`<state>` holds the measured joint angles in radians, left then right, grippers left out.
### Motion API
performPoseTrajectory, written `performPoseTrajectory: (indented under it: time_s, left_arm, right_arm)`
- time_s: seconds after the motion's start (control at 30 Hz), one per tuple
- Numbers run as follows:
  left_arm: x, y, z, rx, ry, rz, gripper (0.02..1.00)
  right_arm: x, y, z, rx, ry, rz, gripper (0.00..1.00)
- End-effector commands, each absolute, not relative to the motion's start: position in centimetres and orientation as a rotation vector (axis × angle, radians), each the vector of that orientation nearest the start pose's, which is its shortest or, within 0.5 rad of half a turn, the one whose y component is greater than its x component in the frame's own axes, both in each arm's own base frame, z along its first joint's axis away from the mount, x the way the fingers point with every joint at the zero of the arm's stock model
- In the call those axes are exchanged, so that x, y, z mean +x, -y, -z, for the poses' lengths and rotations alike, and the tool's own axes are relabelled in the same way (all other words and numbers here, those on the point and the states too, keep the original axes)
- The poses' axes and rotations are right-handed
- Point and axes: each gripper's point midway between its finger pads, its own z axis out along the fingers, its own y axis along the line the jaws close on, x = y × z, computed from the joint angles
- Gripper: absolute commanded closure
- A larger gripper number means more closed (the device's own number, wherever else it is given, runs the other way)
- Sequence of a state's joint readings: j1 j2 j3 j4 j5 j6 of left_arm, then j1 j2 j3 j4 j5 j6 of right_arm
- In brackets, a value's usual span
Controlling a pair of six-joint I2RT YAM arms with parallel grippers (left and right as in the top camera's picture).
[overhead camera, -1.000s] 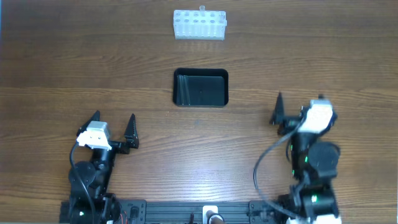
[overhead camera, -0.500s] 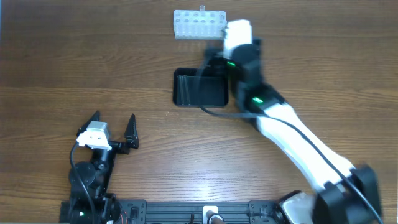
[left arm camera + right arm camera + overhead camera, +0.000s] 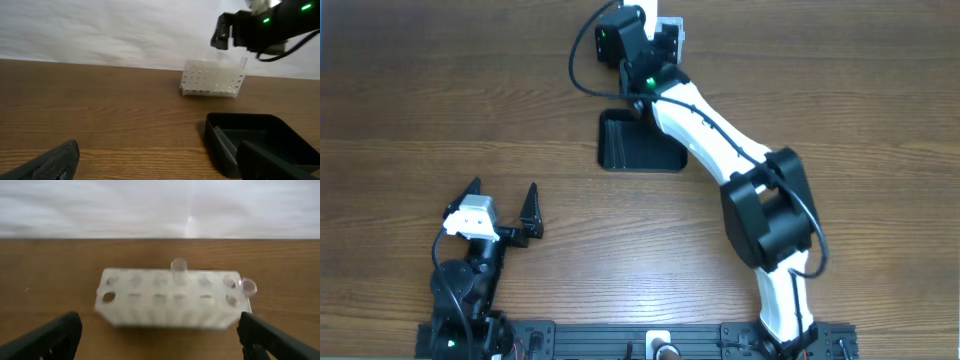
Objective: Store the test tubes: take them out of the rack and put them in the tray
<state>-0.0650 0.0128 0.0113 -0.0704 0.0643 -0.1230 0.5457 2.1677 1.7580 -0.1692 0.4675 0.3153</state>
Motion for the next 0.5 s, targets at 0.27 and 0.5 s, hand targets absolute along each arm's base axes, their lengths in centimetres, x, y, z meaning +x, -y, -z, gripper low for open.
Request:
performPoseTrajectory:
  time_s: [0.27, 0.5]
  left_arm:
    - [24.5, 2.7, -15.8, 0.014, -1.645, 0.187, 0.018]
    - [24.5, 2.7, -15.8, 0.014, -1.645, 0.187, 0.018]
  right_arm:
    - [61.5, -24.3, -12.9, 0.008, -2.04, 0.012, 0.038]
    - [62.1, -24.0, -13.1, 0.007, -2.026, 0.0, 0.169]
